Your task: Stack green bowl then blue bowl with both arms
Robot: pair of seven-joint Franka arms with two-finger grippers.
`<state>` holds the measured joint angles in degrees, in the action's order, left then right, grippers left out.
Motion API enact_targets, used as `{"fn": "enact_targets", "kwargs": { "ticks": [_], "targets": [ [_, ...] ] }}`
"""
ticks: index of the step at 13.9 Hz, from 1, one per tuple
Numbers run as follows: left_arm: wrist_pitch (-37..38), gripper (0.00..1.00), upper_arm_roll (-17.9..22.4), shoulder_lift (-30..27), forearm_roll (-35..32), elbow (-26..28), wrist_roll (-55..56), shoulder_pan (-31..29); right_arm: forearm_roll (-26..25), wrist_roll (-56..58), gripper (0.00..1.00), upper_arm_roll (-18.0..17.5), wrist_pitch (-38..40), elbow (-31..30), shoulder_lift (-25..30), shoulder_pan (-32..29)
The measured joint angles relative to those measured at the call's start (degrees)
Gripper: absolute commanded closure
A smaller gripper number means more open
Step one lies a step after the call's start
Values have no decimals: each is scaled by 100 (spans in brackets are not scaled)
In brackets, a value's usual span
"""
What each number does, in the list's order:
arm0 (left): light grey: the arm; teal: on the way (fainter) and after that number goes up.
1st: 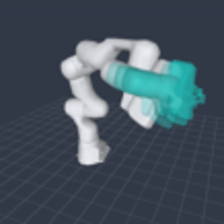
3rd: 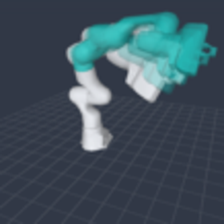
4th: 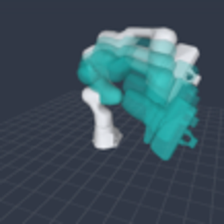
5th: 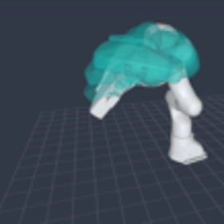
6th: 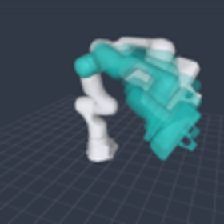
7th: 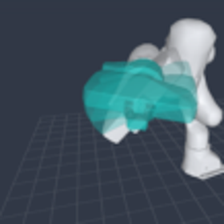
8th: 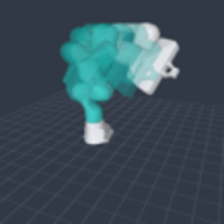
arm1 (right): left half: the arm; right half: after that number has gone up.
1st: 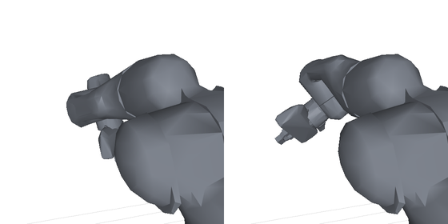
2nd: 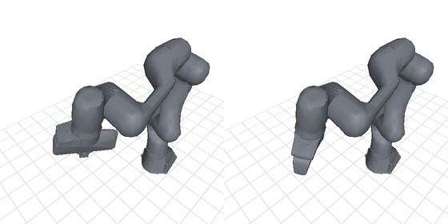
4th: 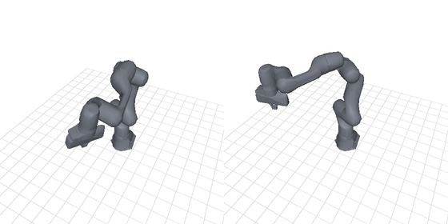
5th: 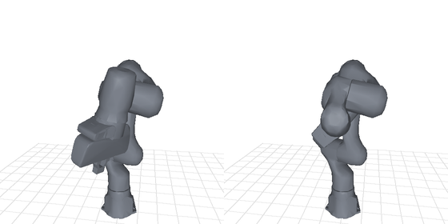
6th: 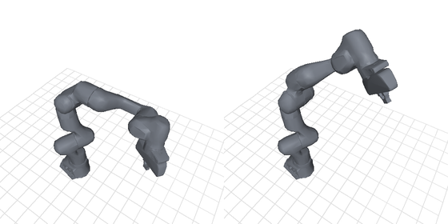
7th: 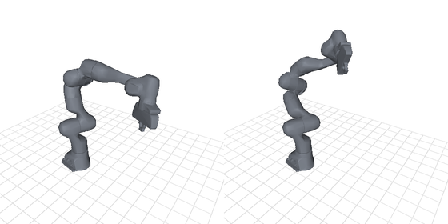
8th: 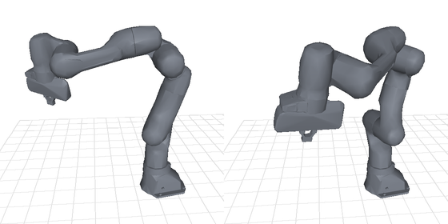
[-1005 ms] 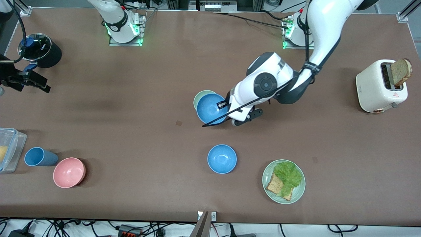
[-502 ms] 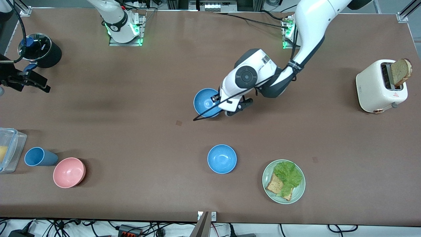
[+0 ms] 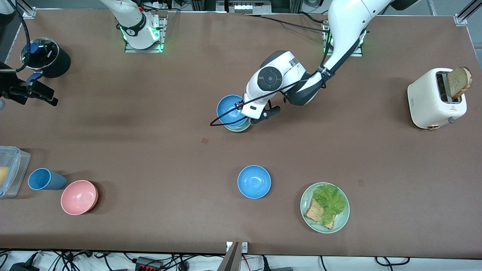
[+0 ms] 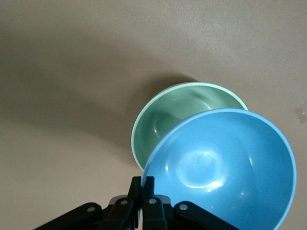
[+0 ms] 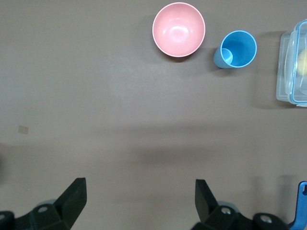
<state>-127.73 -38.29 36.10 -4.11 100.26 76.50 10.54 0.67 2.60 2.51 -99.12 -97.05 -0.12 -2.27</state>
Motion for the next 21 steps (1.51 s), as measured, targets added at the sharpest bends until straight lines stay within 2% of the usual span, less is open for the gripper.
{"fn": "enact_targets", "kwargs": {
  "ticks": [2,4,9,12,15,19,21],
  "targets": [
    [-22,81,15,0,-8,19,0,-2,0,0,0,0,0,0,0,0],
    [-40,76,19,-11,-9,19,8,-13,0,0,0,0,0,0,0,0],
    [212,76,2,-343,-10,-54,62,-345,0,0,0,-1,0,0,0,0],
    [633,75,-303,-645,-10,-157,-23,-1013,0,1,0,-2,0,-1,0,1],
    [1365,75,-576,-750,-11,-486,-748,-1612,0,2,0,-3,0,-2,0,1],
    [2107,57,-589,-763,-12,-973,-1816,-2005,0,2,0,-4,2,-2,0,1],
    [2303,53,-590,-763,-13,-1105,-2401,-2250,0,2,0,-5,2,-3,0,1]
  ]
}}
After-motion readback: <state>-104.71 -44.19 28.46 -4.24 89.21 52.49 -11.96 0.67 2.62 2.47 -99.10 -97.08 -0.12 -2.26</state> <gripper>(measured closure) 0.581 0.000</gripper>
